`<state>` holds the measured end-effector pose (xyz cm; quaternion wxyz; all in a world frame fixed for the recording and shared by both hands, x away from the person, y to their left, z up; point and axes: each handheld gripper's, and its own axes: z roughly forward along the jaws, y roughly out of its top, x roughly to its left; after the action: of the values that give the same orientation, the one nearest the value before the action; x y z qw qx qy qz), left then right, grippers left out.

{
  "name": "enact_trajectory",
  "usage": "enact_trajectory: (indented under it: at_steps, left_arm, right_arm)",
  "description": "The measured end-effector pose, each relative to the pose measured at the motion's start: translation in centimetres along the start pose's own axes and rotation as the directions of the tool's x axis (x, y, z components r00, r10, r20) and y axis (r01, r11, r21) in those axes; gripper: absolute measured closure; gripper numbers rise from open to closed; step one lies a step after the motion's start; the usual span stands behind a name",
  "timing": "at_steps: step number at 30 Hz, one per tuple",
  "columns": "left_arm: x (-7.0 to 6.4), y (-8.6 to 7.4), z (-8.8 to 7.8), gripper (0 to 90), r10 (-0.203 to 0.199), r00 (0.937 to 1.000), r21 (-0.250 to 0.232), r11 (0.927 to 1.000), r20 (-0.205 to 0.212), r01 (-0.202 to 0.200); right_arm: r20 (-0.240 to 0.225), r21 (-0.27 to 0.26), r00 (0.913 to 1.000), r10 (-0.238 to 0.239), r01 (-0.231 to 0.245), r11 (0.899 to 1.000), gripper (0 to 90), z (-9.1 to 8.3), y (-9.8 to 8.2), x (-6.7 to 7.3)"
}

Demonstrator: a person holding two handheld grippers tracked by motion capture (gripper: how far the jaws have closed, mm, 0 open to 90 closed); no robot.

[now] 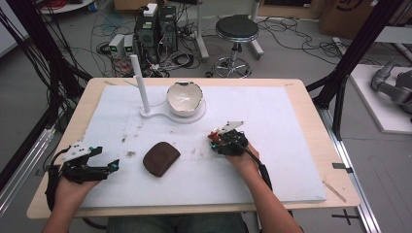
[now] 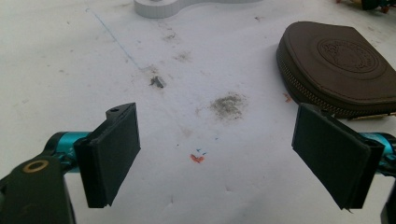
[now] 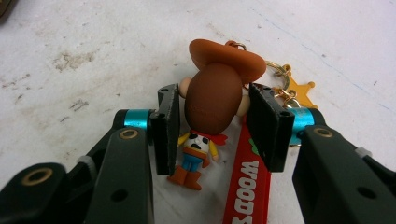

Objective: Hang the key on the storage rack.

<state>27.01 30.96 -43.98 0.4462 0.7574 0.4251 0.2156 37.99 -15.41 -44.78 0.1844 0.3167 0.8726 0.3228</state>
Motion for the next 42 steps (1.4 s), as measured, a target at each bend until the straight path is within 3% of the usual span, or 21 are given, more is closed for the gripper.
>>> enact_trajectory:
  at_steps: [8,16,26,34,42]
  left_arm:
    - [0.1,0.1,0.1,15.0,0.003,1.0,-0.003,1.0,0.003,-0.003]
    - [-0.1,0.3,0.4,15.1,0.005,0.9999,-0.003,1.0,0.014,-0.005]
    - [0.0,0.3,0.5,15.1,-0.002,0.9999,-0.01,0.9999,0.01,0.002]
    - [0.0,0.4,0.6,15.1,-0.004,0.9999,-0.016,0.9999,0.009,0.004]
    - [-0.1,0.5,0.6,15.1,-0.001,0.9999,-0.016,0.9999,0.013,0.001]
  right_arm:
    - [-0.012,-0.054,0.9993,0.035,-0.036,0.998,60.3,-1.2,0.1,-0.5]
    - [-0.061,-0.149,0.9946,0.083,-0.092,0.985,60.4,-3.4,0.7,-0.8]
    - [-0.084,-0.239,0.9946,0.06,-0.079,0.968,60.4,-6.8,3.0,-0.9]
    - [-0.072,-0.305,0.9973,-0.018,-0.004,0.952,60.4,-9.0,9.0,-0.1]
    - [-0.042,-0.323,0.9897,-0.137,0.116,0.939,60.3,-9.4,14.9,1.8]
